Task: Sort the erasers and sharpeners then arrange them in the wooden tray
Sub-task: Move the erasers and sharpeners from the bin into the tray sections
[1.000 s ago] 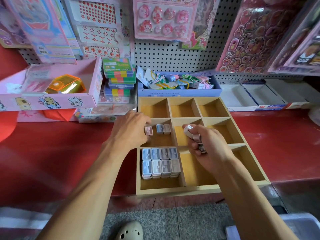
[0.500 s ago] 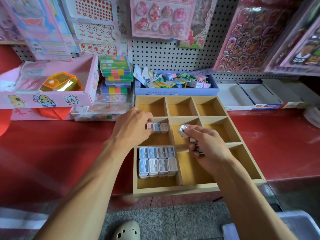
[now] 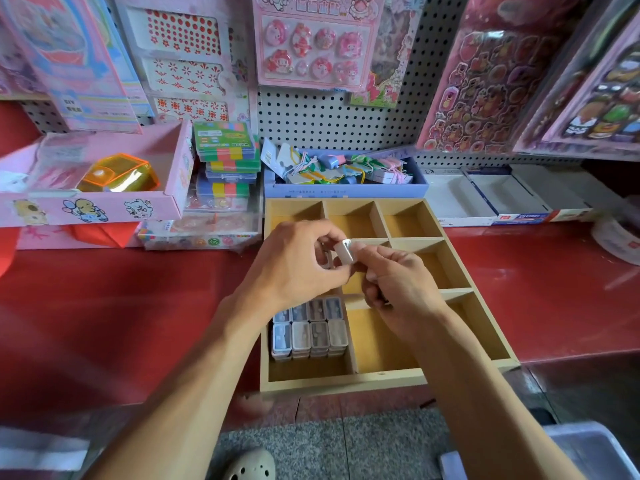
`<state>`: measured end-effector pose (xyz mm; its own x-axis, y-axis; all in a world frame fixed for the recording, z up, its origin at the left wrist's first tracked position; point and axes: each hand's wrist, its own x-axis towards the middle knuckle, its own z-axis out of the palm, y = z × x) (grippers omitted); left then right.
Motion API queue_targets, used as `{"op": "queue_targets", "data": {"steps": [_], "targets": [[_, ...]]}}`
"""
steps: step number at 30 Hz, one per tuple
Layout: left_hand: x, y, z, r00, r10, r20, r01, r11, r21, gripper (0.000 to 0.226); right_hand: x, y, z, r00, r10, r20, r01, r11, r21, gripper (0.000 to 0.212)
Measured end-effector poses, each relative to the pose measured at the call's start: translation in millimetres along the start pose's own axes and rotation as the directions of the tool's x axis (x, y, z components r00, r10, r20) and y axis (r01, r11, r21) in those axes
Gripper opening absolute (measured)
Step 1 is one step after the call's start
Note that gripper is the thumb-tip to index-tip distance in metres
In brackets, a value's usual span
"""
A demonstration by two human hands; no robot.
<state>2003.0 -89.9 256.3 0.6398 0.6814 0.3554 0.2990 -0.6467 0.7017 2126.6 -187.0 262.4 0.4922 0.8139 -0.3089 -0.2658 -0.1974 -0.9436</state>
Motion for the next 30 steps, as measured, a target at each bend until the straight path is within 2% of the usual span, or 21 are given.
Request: {"op": "queue_targets", "data": {"steps": [4, 7, 12, 14, 19, 22, 24, 27, 30], "targets": [[2, -6, -5, 0.998, -0.053, 0.042, 0.053, 0.999, -0.006, 0.019, 2, 2, -5, 0.995, -0.084, -0.061, 0.072, 0.982, -0.176, 0.027], [2, -8, -7, 0.995, -0.056, 0.084, 0.056, 0.998, 0.003, 0.019, 5, 4, -5, 0.984, -0.175, -0.023, 0.159, 0.937, -0.311, 0.032], [3, -4, -6, 0.992, -0.040, 0.120, 0.046, 0.998, -0.045, 0.023, 13, 4, -2, 0.989, -0.144, 0.033, 0.146, 0.910, -0.389, 0.032], [4, -4, -6, 0.989, -0.061, 0.135, 0.078, 0.989, -0.128, 0.026, 13, 2, -3, 0.993, -0.099, 0.063, 0.115, 0.931, -0.346, 0.030], [6, -3, -16, 0.981, -0.081, 0.177, 0.123, 0.962, -0.245, 0.036, 12, -1, -7, 0.957, 0.073, 0.281, -0.072, 0.997, -0.014, 0.020], [5, -4, -21, 0.977, -0.098, 0.191, 0.146, 0.956, -0.256, 0.037, 12, -1, -4, 0.950, 0.120, 0.288, -0.146, 0.987, 0.071, 0.024], [5, -10, -24, 0.977, -0.134, 0.168, 0.163, 0.971, -0.175, 0.040, 14, 0, -2, 0.973, 0.120, 0.198, -0.129, 0.991, 0.036, 0.014], [2, -26, -34, 0.978, -0.193, 0.075, 0.186, 0.978, 0.096, 0.050, 17, 0, -5, 0.993, 0.114, 0.028, -0.115, 0.990, 0.078, 0.034], [-2, -41, -42, 0.966, -0.257, 0.022, 0.234, 0.909, 0.344, 0.045, 16, -3, -12, 0.995, 0.088, -0.055, -0.080, 0.988, 0.128, 0.042]]}}
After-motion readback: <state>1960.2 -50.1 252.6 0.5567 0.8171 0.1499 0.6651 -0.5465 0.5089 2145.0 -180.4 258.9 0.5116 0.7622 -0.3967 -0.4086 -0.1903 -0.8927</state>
